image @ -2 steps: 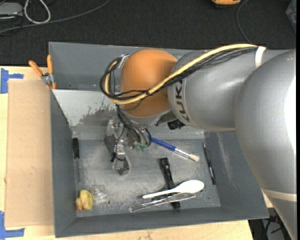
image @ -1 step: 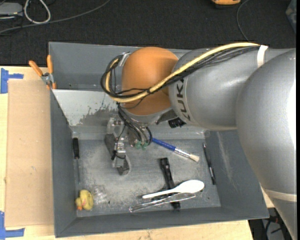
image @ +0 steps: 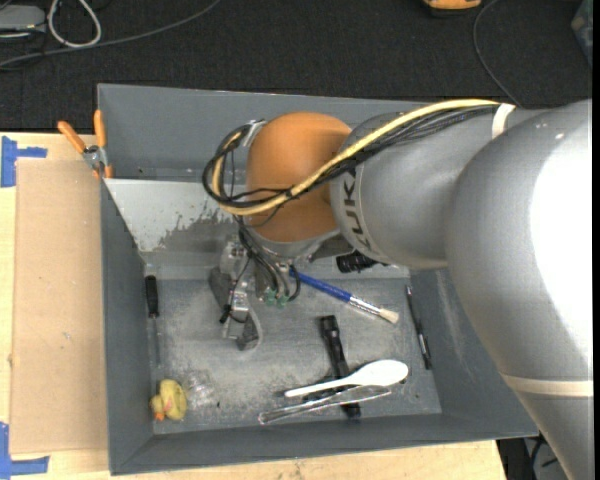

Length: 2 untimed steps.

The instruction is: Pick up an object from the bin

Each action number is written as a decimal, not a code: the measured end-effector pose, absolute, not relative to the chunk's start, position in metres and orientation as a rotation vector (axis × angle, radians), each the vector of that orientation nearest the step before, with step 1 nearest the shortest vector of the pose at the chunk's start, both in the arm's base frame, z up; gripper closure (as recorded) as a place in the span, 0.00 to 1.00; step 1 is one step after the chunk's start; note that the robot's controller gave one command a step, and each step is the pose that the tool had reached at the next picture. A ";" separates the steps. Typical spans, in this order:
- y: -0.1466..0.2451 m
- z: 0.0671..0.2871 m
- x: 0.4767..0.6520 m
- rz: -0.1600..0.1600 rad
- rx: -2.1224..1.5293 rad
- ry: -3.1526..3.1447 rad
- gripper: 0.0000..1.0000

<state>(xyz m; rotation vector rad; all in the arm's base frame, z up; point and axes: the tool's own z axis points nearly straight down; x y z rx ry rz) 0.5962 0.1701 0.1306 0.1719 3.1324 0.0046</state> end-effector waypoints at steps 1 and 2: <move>0.155 0.078 0.607 0.007 0.087 3.126 0.00; 0.151 0.077 0.593 0.018 0.717 3.039 0.00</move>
Offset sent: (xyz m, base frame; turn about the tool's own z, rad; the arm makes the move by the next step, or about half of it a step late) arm -0.0153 -0.0222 -0.0606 0.4084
